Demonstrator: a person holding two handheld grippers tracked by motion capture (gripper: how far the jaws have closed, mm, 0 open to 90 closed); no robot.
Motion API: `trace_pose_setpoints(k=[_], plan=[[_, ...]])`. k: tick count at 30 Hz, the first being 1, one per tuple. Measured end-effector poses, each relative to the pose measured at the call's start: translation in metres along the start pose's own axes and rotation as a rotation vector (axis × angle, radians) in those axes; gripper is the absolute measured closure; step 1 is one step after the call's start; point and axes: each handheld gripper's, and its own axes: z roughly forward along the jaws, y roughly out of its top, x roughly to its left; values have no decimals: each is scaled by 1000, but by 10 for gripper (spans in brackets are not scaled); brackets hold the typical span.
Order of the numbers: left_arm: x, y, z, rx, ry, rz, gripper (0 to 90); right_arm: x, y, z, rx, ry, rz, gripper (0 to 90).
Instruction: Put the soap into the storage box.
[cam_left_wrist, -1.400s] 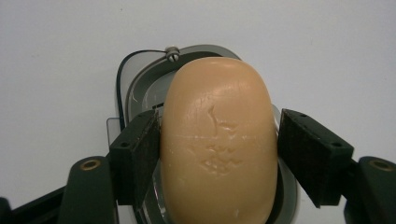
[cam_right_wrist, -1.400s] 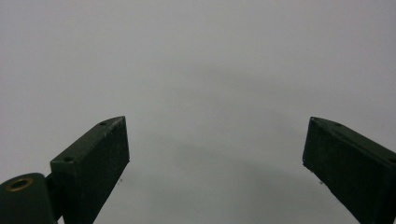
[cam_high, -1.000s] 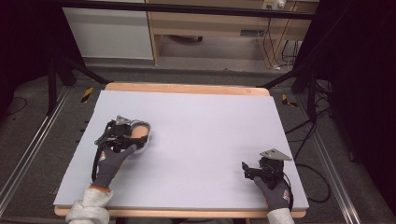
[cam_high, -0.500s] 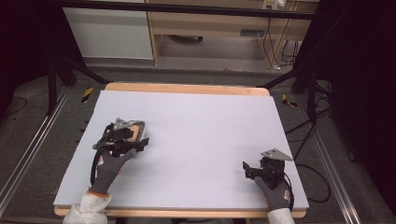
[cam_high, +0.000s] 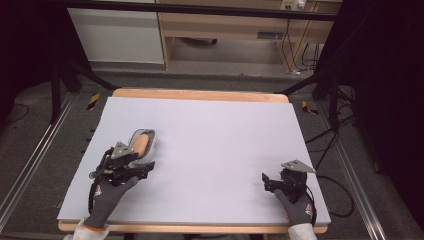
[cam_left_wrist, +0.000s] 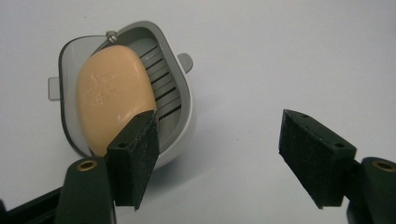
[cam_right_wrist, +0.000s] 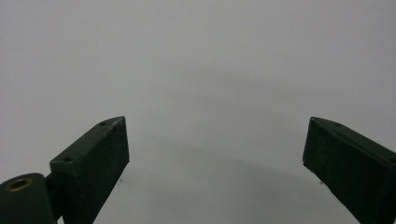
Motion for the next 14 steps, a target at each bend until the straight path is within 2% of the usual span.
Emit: trace_pose_setpoints(k=[4,11,14], plan=[[3,-11,-4,-1,6,-9,264,-1,-1,-1,2,-1,3,73],[10,-36,-6,48,27,-11,255,-6,-4,0,10,-20,5,73],[13,-43,-7,53,39,-11,252,-7,-4,0,11,-25,0,73]])
